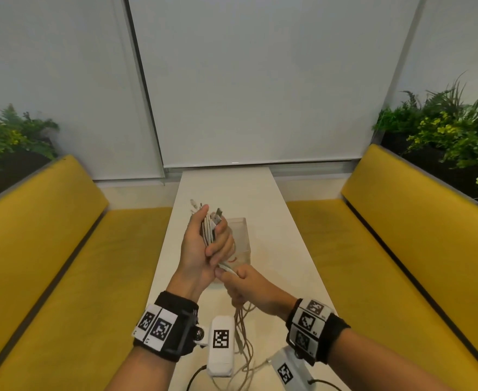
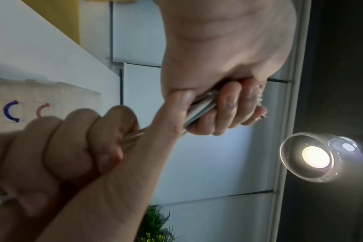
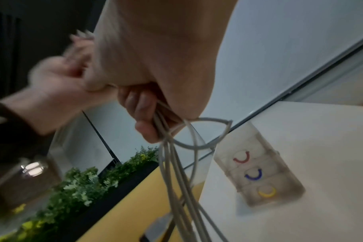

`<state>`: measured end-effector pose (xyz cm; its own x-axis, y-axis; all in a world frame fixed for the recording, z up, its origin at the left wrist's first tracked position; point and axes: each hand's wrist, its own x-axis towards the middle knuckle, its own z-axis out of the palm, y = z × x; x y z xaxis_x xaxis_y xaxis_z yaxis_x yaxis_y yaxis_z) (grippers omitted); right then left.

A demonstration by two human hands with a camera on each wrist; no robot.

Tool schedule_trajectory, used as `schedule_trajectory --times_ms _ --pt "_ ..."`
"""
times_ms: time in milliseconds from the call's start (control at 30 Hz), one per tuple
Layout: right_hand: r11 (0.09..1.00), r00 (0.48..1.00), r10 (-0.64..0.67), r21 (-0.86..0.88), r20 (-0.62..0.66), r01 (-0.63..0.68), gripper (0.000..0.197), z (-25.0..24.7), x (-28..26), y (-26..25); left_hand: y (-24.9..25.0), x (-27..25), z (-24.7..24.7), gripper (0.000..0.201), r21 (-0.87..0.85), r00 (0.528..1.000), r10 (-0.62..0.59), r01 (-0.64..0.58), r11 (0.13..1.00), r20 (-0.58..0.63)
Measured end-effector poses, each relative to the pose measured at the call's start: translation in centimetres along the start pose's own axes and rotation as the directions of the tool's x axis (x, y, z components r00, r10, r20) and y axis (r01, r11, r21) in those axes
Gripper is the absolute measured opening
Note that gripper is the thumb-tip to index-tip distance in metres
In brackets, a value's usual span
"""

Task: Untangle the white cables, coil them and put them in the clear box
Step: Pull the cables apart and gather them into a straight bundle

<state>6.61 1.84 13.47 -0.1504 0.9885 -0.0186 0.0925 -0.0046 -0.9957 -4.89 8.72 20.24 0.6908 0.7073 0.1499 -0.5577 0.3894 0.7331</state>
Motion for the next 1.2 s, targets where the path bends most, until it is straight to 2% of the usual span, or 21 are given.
schedule_trajectory --times_ms 67,167,233,267,333,400,433,500,567,633,733,800,867,967,1067,1133,1167,1200 --pt "0.994 0.999 0.011 -0.105 0.037 -0.007 0.066 -0.9 0.4 -0.2 0.1 -0.4 0.4 0.053 -0.007 0.988 -0.054 0.055 0.998 0.145" --pt "0.981 0.985 -0.025 -0.185 0.169 0.057 0.033 -1.7 1.5 -1.2 0.2 -0.9 0.4 0.050 -0.009 0.910 -0.177 0.195 0.981 0.375" --pt "0.962 0.976 0.012 -0.269 0.218 0.048 0.048 -2.7 2.2 -1.3 0.6 -1.3 0.1 0.048 0.067 0.851 -0.246 0.243 0.968 0.464" --pt "0.924 0.981 0.057 -0.381 0.185 0.018 0.051 -3.3 2.6 -1.2 0.9 -1.4 -0.1 0.048 0.112 0.819 -0.286 0.266 0.957 0.498" --pt "0.767 0.987 0.119 -0.641 0.112 -0.020 0.049 -4.9 3.0 -1.1 1.2 -1.6 -0.6 0.045 0.227 0.751 -0.383 0.308 0.924 0.538" --pt "0.556 0.982 0.161 -0.831 0.095 -0.011 0.040 -6.5 3.1 -1.7 1.2 -1.9 -1.4 0.044 0.356 0.676 -0.511 0.370 0.858 0.530" --pt "0.482 0.981 0.161 -0.876 0.111 0.020 0.034 -6.9 3.2 -2.1 1.2 -2.0 -1.8 0.044 0.411 0.639 -0.576 0.407 0.815 0.509" --pt "0.372 0.980 0.157 -0.926 0.125 0.058 0.025 -7.3 3.2 -3.1 1.3 -2.2 -2.2 0.043 0.506 0.594 -0.686 0.474 0.720 0.420" --pt "0.310 0.980 0.157 -0.948 0.119 0.066 0.020 -7.5 3.3 -3.6 1.4 -2.0 -2.2 0.036 0.616 0.585 -0.779 0.533 0.580 0.227" --pt "0.284 0.972 0.179 -0.954 0.153 0.098 0.019 -7.7 3.5 -3.8 1.6 -2.0 -1.4 0.037 0.740 0.584 -0.812 0.546 0.393 0.001" --pt "0.247 0.980 0.151 -0.965 0.132 0.092 0.030 -9.1 3.2 -4.1 1.5 -2.1 -1.1 0.037 0.903 0.592 -0.772 0.425 0.056 -0.231" --pt "0.263 0.985 0.133 -0.962 0.109 0.071 0.036 -10.5 2.8 -3.9 1.1 -2.3 -2.1 0.034 0.912 0.605 -0.732 0.408 -0.051 -0.312" --pt "0.293 0.986 0.119 -0.953 0.120 0.080 0.041 -11.1 2.3 -3.8 0.8 -2.4 -3.2 0.035 0.913 0.640 -0.684 0.396 -0.099 -0.351" --pt "0.347 0.989 0.102 -0.936 0.109 0.067 0.045 -10.9 1.9 -4.0 0.4 -1.9 -4.4 0.035 0.934 0.774 -0.525 0.318 -0.160 -0.354" --pt "0.402 0.990 0.106 -0.915 0.088 0.038 0.045 -9.7 1.5 -4.1 0.2 -0.8 -5.7 0.035 0.963 0.917 -0.306 0.210 -0.171 -0.255" --pt "0.491 0.991 0.096 -0.871 0.091 0.033 0.040 -8.4 1.0 -3.8 0.1 -0.4 -6.4 0.038 0.963 0.967 -0.145 0.178 -0.202 -0.209" --pt "0.568 0.994 0.077 -0.823 0.074 0.018 0.038 -7.9 0.8 -3.5 0.0 -0.2 -6.5 0.040 0.969 0.975 -0.085 0.191 -0.159 -0.206" --pt "0.657 0.997 0.060 -0.753 0.047 -0.004 0.038 -7.3 0.6 -3.1 -0.4 0.0 -6.6 0.047 0.975 0.974 -0.052 0.217 -0.045 -0.219"
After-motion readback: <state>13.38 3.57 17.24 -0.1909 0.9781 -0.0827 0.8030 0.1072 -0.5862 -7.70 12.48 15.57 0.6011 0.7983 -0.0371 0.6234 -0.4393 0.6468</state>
